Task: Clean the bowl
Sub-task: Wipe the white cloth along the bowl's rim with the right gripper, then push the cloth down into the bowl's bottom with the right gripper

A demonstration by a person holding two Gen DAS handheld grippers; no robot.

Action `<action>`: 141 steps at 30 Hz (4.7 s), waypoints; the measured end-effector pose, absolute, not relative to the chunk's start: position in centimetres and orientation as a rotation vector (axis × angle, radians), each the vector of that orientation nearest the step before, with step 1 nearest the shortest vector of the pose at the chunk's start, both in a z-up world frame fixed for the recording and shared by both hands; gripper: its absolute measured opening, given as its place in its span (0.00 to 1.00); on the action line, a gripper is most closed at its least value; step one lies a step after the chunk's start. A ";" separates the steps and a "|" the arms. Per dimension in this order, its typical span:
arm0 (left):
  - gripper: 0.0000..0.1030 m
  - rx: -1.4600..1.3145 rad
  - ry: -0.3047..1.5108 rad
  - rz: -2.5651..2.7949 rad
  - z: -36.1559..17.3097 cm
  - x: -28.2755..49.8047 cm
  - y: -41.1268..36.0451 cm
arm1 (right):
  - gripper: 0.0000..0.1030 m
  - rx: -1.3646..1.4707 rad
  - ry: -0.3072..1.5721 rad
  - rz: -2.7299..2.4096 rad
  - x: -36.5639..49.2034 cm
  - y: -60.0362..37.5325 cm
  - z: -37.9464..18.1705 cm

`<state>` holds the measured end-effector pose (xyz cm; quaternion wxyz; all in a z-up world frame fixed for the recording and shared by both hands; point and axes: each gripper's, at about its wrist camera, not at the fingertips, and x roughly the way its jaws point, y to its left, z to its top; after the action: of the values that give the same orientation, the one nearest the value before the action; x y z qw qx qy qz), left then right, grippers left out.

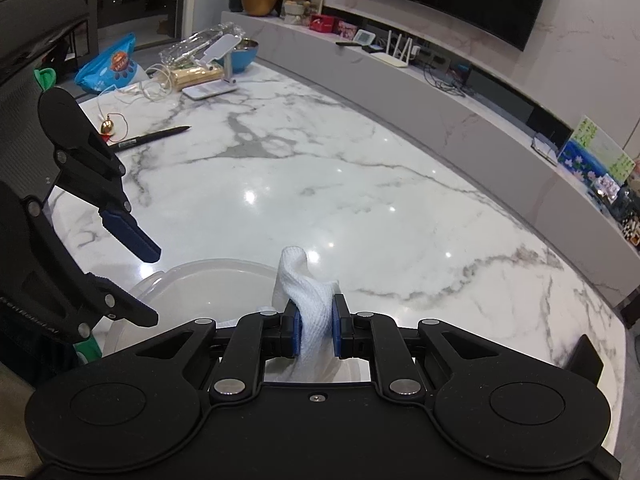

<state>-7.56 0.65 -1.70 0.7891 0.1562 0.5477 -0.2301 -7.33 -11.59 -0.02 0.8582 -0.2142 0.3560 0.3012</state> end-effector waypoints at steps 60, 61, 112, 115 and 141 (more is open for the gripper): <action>0.20 0.247 1.213 -0.395 -3.3 -7.4 1.0 | 0.12 -0.430 0.743 0.697 -6.2 -6.5 -0.6; 0.20 0.248 1.212 -0.395 -3.3 -7.4 1.0 | 0.12 -0.430 0.747 0.686 -6.2 -6.8 -0.6; 0.21 0.283 1.203 -0.378 -3.4 -7.3 0.8 | 0.12 -0.566 0.927 0.750 -13.2 -14.2 1.3; 0.21 0.283 1.203 -0.377 -3.4 -7.3 0.8 | 0.12 -0.584 0.934 0.781 -13.8 -13.7 1.3; 0.21 0.292 1.208 -0.379 -3.6 -7.2 0.7 | 0.12 -0.618 0.939 0.849 -15.0 -12.3 1.2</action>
<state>-7.15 0.67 -3.55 0.7964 0.1357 0.5623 -0.1765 -14.97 -12.31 1.16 0.7620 -0.2840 0.4315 0.3904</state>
